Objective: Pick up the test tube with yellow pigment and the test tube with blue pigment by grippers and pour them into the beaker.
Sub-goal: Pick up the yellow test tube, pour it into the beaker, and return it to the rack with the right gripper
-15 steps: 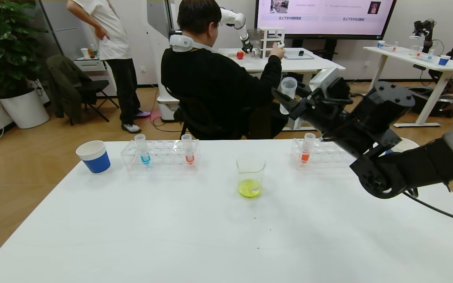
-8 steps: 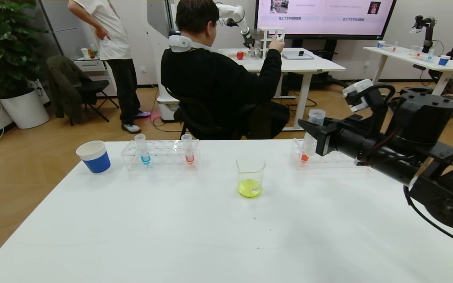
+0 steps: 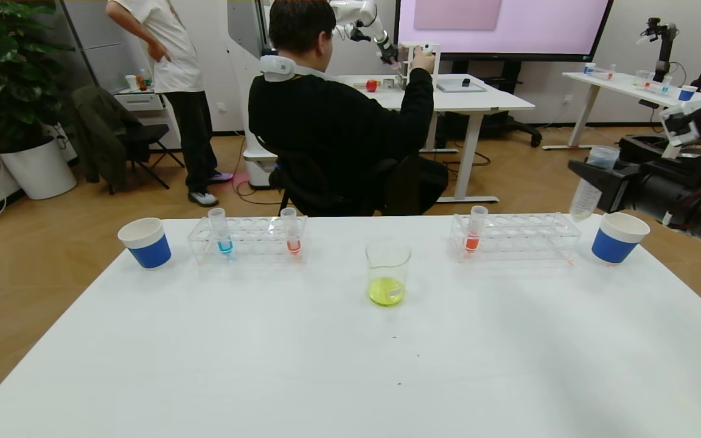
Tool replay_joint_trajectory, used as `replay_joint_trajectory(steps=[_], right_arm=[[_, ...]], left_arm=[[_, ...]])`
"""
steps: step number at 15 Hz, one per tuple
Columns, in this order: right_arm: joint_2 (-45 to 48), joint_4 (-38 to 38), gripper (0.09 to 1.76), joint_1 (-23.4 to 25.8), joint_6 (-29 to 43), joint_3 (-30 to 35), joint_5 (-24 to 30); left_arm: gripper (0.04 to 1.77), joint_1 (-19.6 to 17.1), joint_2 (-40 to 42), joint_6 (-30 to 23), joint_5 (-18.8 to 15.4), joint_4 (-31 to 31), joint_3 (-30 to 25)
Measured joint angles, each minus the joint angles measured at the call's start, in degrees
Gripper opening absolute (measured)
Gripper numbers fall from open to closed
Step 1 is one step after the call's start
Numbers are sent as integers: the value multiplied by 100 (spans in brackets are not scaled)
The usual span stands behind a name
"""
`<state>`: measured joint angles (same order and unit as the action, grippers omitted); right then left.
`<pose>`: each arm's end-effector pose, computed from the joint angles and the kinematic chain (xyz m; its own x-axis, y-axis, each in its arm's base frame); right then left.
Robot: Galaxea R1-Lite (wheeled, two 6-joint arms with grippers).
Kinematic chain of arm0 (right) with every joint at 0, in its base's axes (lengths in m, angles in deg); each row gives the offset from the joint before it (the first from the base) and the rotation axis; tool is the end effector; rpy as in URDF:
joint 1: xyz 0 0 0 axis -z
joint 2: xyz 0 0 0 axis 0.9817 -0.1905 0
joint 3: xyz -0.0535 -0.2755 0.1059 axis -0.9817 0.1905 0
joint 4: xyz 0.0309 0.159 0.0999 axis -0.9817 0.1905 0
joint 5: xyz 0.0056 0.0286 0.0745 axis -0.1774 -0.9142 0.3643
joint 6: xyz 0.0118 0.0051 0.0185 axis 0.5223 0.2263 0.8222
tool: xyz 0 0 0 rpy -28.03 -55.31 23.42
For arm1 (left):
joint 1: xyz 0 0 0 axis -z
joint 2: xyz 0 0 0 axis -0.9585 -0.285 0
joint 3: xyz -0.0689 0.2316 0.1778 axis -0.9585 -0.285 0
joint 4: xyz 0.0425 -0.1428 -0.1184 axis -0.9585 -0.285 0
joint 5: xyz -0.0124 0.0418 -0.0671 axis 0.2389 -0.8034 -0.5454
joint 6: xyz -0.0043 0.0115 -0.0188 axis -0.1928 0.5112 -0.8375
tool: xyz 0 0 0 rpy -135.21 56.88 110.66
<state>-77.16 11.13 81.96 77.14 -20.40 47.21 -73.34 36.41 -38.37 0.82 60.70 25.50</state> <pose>0.3145 -0.0088 0.2178 0.9600 0.2799 0.0123 -0.2796 0.9598 -0.0235 -0.0229 -0.0005 0.0746 0.9996 -0.0265 -0.0077 0.0269 0.9983 0.0519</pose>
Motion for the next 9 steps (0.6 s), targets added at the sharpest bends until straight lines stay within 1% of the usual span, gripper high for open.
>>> replay_joint_trajectory(steps=[2, 4, 7, 9], right_arm=[[-293, 0, 51, 720, 0, -364, 124], [-745, 9, 51, 1293, -9, -889, 138], [-1527, 45, 51, 1818, -16, -1783, 98], [-1941, 59, 51, 1955, -13, -2133, 80]], left_arm=[[175, 1, 0, 0, 2, 0, 0], [175, 0, 0, 0, 5, 0, 0], [175, 0, 0, -2, 2, 0, 0], [175, 0, 0, 0, 2, -2, 0]])
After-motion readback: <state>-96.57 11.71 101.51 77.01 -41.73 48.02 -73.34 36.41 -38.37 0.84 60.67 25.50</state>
